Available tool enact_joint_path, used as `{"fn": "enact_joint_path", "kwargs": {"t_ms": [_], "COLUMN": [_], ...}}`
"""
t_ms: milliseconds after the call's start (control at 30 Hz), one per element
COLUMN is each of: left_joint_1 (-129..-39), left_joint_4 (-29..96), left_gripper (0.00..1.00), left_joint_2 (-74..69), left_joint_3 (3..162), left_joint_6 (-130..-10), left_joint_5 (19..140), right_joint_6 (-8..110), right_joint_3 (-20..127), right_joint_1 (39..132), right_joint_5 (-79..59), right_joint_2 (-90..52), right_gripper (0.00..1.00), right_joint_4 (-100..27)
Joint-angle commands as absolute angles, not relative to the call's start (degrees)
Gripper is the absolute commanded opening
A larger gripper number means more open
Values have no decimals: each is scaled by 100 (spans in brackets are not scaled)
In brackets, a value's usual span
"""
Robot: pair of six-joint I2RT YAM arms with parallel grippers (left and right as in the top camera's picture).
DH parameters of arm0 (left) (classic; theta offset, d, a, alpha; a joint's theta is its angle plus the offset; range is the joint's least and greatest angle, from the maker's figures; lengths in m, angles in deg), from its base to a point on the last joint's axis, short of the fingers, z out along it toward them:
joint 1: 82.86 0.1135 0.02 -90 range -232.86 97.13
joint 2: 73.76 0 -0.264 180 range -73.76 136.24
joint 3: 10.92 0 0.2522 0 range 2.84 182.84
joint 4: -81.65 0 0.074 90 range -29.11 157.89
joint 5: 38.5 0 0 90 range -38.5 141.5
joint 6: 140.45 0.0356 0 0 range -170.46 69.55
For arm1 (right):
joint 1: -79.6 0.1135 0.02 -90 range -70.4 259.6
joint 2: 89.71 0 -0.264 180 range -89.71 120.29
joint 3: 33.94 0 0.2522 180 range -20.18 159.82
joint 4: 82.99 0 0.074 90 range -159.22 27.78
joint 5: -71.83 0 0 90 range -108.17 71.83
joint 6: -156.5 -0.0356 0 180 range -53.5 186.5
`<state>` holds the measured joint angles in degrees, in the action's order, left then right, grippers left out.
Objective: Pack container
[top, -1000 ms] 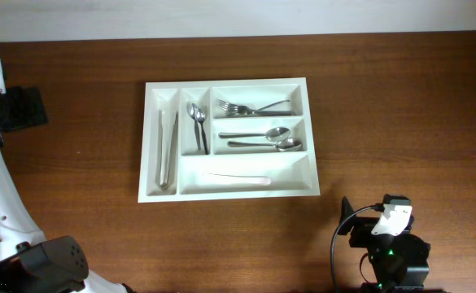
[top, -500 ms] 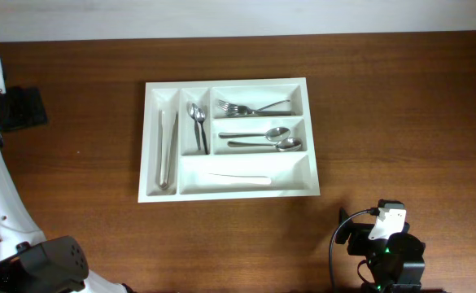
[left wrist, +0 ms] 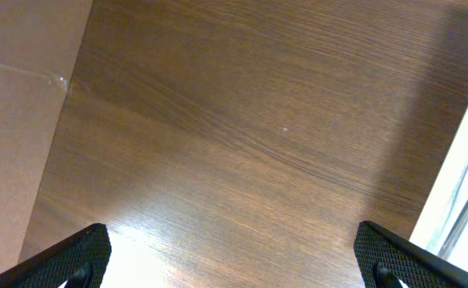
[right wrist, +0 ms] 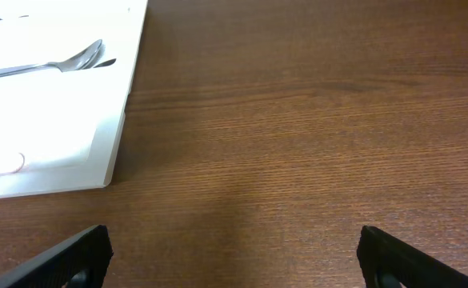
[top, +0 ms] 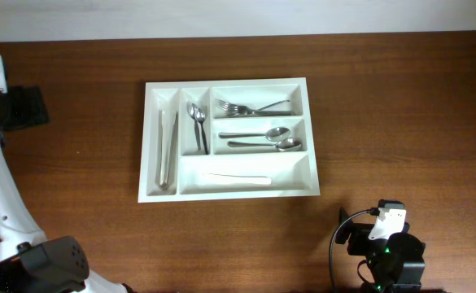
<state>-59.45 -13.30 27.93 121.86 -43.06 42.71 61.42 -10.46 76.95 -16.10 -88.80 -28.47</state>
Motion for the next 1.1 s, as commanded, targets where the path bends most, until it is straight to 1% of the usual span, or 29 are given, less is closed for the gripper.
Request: {"fn": "enact_joint_path", "kwargs": {"t_ms": [0,133,200,267,333,433,533,633,733,900,1067], "left_joint_1": [-6340,-6985,-7326,-7617,-7829,-7988,-8010,-8010,-8012,-8130,-8213], "left_joint_4": [-1335,-1328,-1048,-183,810,2506,3848,4619,5037,5386,5795], "left_gripper": [99,99,99,99,99,99,99,99,99,99,99], "left_joint_2": [2301,1719,1350,863,266,-726,-1804,-2820,-3874,-5345,-6296], "left_joint_3": [12096,11806,11473,10868,10077,8702,7327,6116,4888,3233,2081], "left_joint_6": [-4376,-4365,-4019,-3761,-3750,-3753,-3753,-3750,-3753,-3753,-3753], "left_joint_5": [4316,4312,4076,3949,3965,3997,4017,3993,3971,4124,4295], "right_joint_6": [6179,6179,6179,6179,6179,6179,6179,6179,6179,6179,6179], "right_joint_3": [-1092,-1092,-1092,-1090,-1092,-1092,-1092,-1092,-1092,-1092,-1090], "right_joint_1": [7730,7730,7730,7730,7730,7730,7730,7730,7730,7730,7730], "right_joint_5": [-1580,-1580,-1580,-1580,-1580,-1580,-1580,-1580,-1580,-1580,-1580], "right_joint_2": [-8952,-8952,-8952,-8952,-8952,-8952,-8952,-8952,-8952,-8952,-8952], "right_gripper": [99,99,99,99,99,98,99,98,99,99,99], "right_joint_4": [-2830,-2830,-2830,-2830,-2830,-2830,-2830,-2830,-2830,-2830,-2830]}}
